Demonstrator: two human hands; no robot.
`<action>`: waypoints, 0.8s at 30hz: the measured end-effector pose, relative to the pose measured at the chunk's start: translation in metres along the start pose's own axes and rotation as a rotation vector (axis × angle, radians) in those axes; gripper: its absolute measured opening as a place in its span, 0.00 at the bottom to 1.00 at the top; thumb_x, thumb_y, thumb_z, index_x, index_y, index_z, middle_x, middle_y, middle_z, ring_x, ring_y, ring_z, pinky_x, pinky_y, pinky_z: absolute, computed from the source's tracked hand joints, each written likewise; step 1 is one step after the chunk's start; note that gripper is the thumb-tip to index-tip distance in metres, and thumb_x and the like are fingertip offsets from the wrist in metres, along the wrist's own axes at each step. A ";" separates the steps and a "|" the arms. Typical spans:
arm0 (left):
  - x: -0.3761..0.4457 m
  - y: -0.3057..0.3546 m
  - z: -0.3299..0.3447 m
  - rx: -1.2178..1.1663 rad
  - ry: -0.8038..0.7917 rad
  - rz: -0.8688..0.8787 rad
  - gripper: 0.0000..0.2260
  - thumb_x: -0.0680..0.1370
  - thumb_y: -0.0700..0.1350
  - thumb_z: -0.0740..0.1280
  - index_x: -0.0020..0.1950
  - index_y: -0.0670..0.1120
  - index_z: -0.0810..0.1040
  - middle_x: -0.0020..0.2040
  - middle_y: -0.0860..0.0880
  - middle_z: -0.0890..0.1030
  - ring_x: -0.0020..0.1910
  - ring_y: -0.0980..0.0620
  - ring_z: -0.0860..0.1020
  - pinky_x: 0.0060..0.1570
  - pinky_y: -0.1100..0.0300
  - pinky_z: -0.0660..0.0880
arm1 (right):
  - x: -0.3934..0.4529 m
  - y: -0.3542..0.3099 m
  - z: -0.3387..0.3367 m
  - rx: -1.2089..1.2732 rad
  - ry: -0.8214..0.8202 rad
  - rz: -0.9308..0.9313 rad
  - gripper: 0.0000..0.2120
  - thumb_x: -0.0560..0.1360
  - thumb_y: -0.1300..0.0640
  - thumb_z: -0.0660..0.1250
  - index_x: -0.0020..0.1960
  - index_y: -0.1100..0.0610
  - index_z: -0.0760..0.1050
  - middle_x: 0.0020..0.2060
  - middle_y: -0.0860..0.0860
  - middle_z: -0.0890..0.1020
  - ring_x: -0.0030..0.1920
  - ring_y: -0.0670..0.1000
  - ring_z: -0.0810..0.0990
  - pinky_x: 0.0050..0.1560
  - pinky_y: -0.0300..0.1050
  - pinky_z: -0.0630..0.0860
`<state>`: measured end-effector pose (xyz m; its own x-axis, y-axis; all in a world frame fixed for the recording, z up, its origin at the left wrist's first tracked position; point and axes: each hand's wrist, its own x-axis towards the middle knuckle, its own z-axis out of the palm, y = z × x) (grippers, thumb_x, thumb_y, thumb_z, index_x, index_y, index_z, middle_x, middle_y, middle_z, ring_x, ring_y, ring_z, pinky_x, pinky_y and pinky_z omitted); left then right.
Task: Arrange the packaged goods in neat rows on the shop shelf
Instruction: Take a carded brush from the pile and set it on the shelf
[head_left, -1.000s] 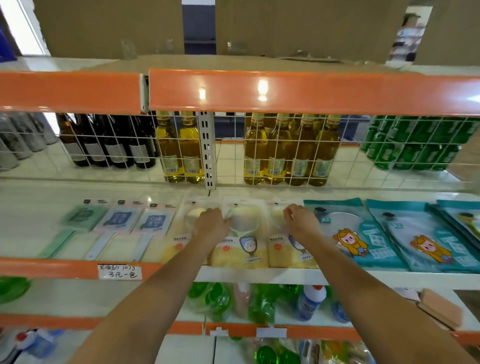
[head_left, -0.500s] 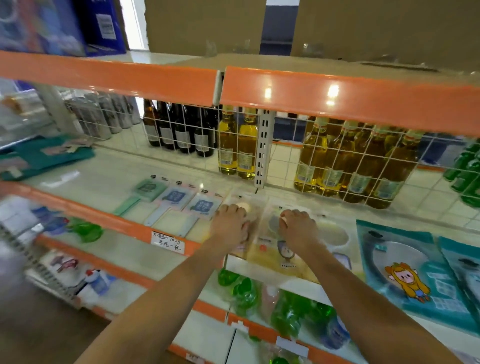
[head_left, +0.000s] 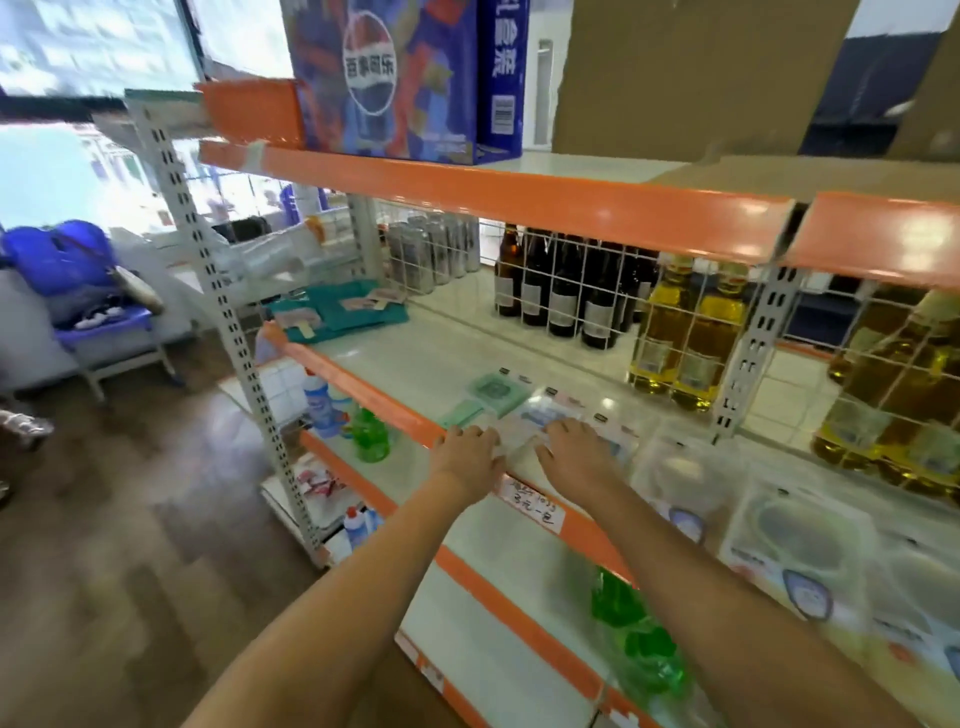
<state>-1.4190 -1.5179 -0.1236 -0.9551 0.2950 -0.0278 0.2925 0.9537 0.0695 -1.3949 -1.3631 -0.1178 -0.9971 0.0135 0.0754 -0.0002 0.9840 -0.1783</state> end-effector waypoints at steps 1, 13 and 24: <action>-0.001 -0.015 -0.004 -0.009 0.002 -0.026 0.18 0.81 0.54 0.54 0.69 0.50 0.68 0.68 0.48 0.71 0.67 0.45 0.68 0.65 0.50 0.64 | 0.009 -0.015 0.000 0.015 0.007 -0.017 0.20 0.81 0.49 0.53 0.70 0.55 0.66 0.67 0.55 0.70 0.66 0.56 0.68 0.64 0.51 0.66; -0.011 -0.178 -0.001 -0.024 0.025 -0.206 0.22 0.79 0.53 0.58 0.71 0.47 0.65 0.67 0.43 0.70 0.67 0.41 0.67 0.62 0.47 0.67 | 0.068 -0.165 0.050 0.010 -0.017 -0.175 0.19 0.81 0.49 0.54 0.67 0.56 0.68 0.65 0.55 0.71 0.65 0.57 0.69 0.62 0.51 0.68; 0.051 -0.252 -0.008 -0.092 0.053 -0.280 0.18 0.80 0.51 0.57 0.68 0.47 0.68 0.66 0.43 0.72 0.65 0.41 0.69 0.61 0.48 0.68 | 0.171 -0.216 0.061 -0.028 -0.040 -0.209 0.20 0.80 0.49 0.56 0.68 0.55 0.69 0.65 0.55 0.72 0.65 0.58 0.70 0.62 0.51 0.67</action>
<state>-1.5421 -1.7440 -0.1343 -0.9999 0.0155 -0.0063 0.0143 0.9875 0.1570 -1.5697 -1.5839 -0.1267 -0.9778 -0.1978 0.0690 -0.2056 0.9691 -0.1359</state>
